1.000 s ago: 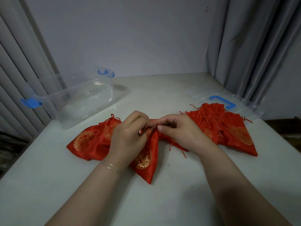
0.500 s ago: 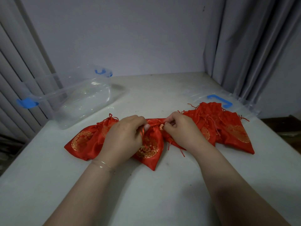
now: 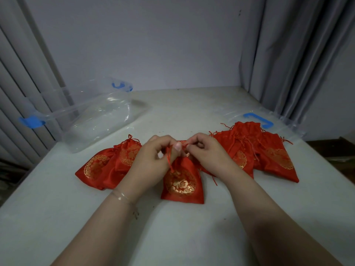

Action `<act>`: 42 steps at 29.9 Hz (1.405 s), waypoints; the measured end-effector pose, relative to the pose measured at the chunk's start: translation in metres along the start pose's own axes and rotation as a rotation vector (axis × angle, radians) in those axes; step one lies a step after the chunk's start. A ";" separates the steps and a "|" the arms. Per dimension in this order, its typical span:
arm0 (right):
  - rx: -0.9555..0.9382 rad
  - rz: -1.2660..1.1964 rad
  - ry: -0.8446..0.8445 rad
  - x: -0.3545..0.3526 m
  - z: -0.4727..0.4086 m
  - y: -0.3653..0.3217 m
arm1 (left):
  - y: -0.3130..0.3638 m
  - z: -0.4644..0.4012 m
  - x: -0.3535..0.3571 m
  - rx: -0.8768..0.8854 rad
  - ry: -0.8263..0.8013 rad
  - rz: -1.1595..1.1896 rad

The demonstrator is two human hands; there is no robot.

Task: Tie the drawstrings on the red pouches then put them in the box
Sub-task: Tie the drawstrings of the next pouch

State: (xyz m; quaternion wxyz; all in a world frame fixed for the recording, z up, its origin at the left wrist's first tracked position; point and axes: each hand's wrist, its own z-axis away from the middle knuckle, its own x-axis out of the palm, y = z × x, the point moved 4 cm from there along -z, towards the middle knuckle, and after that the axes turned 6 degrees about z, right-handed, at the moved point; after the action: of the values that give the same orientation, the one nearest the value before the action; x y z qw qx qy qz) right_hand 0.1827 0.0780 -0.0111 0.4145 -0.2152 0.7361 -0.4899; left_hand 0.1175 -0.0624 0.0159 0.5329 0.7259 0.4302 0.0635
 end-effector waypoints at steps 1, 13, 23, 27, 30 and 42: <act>-0.007 -0.055 0.007 0.000 0.001 -0.002 | -0.002 -0.002 -0.002 -0.047 0.058 0.049; -0.521 0.421 0.079 0.011 0.021 -0.033 | -0.012 -0.003 -0.008 -0.218 0.156 -0.117; -0.258 0.133 -0.119 0.017 0.016 -0.022 | -0.008 -0.003 -0.006 -0.228 0.104 0.028; -0.189 0.278 -0.133 0.011 0.015 -0.017 | -0.007 -0.002 -0.005 -0.249 0.072 0.180; -0.217 0.355 -0.008 0.003 0.016 -0.020 | -0.009 -0.002 -0.005 -0.274 0.098 0.290; -0.234 0.336 0.039 -0.001 0.017 -0.017 | -0.015 -0.003 -0.012 -0.302 0.146 0.263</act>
State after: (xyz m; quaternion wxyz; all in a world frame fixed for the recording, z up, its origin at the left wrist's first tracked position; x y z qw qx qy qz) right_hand 0.1951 0.0621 0.0018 0.4484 -0.1266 0.8213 -0.3293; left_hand 0.0999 -0.0677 0.0090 0.5902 0.6811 0.3549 0.2486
